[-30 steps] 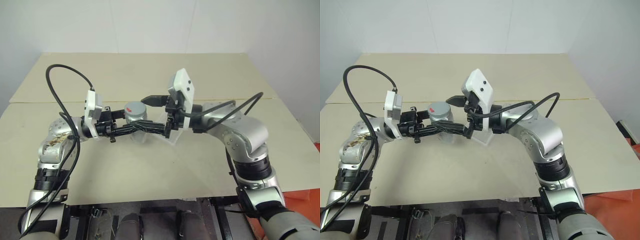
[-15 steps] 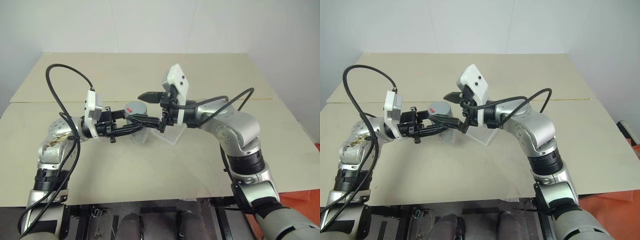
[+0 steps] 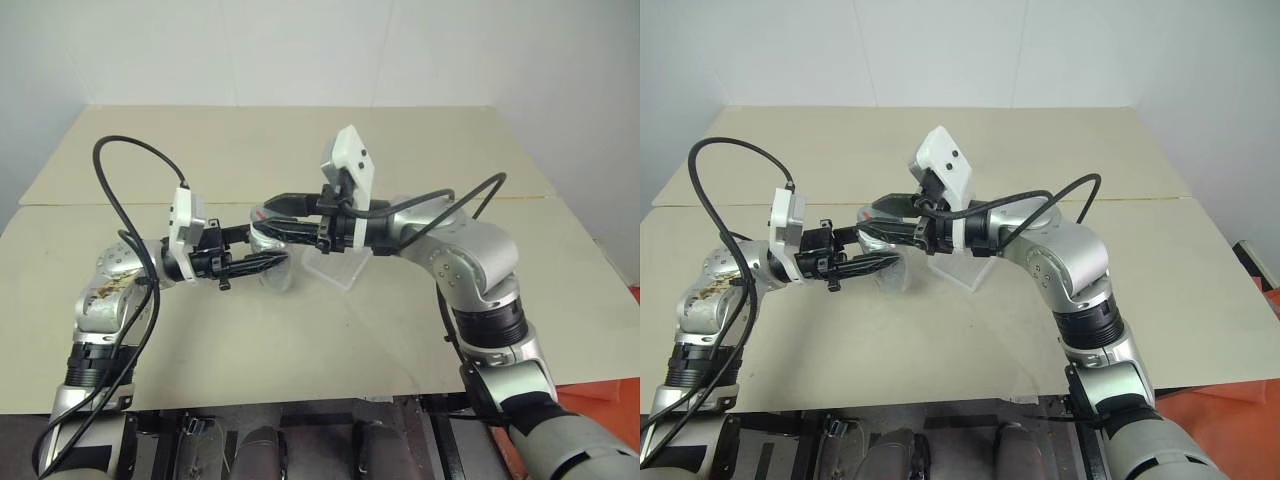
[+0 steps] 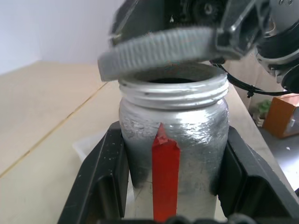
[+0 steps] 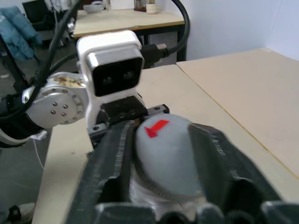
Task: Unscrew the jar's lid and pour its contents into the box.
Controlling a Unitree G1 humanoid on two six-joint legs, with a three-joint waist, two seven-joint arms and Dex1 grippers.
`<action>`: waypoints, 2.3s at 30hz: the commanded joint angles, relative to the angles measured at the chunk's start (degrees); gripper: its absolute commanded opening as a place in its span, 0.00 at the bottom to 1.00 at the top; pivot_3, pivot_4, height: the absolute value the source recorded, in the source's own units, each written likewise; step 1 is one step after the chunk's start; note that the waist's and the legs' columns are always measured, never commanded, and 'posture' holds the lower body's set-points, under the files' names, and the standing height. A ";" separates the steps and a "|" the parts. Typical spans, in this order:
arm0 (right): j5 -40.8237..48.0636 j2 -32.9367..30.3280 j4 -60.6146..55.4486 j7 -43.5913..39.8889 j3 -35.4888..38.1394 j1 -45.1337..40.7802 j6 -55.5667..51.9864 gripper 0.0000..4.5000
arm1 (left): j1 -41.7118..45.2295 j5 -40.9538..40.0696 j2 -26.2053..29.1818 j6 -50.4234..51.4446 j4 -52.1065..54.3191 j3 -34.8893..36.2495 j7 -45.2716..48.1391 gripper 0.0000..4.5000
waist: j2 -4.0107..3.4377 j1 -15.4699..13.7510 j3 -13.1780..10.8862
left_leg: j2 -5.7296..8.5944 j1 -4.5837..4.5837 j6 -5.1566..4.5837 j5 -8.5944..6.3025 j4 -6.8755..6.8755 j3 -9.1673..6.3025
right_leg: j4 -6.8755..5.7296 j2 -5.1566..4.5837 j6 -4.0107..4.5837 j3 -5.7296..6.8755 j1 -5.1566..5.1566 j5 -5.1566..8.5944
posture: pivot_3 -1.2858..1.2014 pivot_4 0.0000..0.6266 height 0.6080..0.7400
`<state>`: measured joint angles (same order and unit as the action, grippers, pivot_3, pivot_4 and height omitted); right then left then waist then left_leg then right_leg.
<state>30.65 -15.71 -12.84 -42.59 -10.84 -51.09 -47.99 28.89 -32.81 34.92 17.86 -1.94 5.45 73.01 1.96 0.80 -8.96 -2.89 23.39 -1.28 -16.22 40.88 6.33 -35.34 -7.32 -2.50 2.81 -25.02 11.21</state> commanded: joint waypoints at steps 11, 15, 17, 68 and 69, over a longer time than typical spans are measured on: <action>0.68 0.11 -0.84 -0.35 -0.11 -0.62 -0.48 0.38 | 1.34 -0.67 0.75 -1.43 1.73 1.28 -0.21 0.46 | 0.00 0.01 0.00 | 0.00 0.00 0.00 0.00 0.00 0.00 | 0.00 0.00 0.00 0.00 0.00 0.00 | 0.52 0.24 1.00; 0.54 -0.20 -0.75 -0.56 -0.26 -0.81 -0.60 0.38 | 1.90 -0.08 0.16 -2.08 1.03 1.31 -1.37 0.46 | 0.00 -0.01 0.00 | 0.00 0.00 0.00 0.00 0.00 0.00 | 0.00 0.00 0.00 0.00 0.00 0.00 | 0.52 0.24 1.00; 0.19 -0.50 -0.82 -0.67 -0.73 -0.94 -0.63 0.38 | 2.17 0.12 -0.06 -2.32 0.69 1.22 -1.68 0.46 | 0.00 -0.04 0.00 | 0.00 0.00 0.00 0.00 0.00 0.00 | 0.00 0.00 0.00 0.00 0.00 0.00 | 0.52 0.24 1.00; -13.69 -10.13 8.34 20.68 16.25 10.08 -1.07 0.04 | -1.80 -1.91 1.38 -0.11 4.74 2.32 -2.56 0.46 | 0.00 0.04 0.00 | 0.00 0.01 0.00 0.00 -0.03 0.02 | 0.05 0.00 0.00 -0.01 -0.01 0.00 | 0.52 0.24 1.00; -14.00 -10.31 8.90 21.06 16.48 10.72 -1.29 0.04 | -1.67 -1.90 1.39 -0.12 4.61 2.25 -2.54 0.46 | 0.00 0.03 0.00 | -0.01 0.00 0.01 0.00 -0.03 0.02 | 0.04 0.00 0.00 -0.01 0.00 0.00 | 0.52 0.24 1.00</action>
<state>16.92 -25.38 -3.74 -22.81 3.61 -40.73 -48.55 26.55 -33.70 35.68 17.74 1.50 6.56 70.50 1.96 0.83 -8.96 -2.90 23.39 -1.28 -16.21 40.84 6.34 -35.29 -7.33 -2.50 2.80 -25.03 11.21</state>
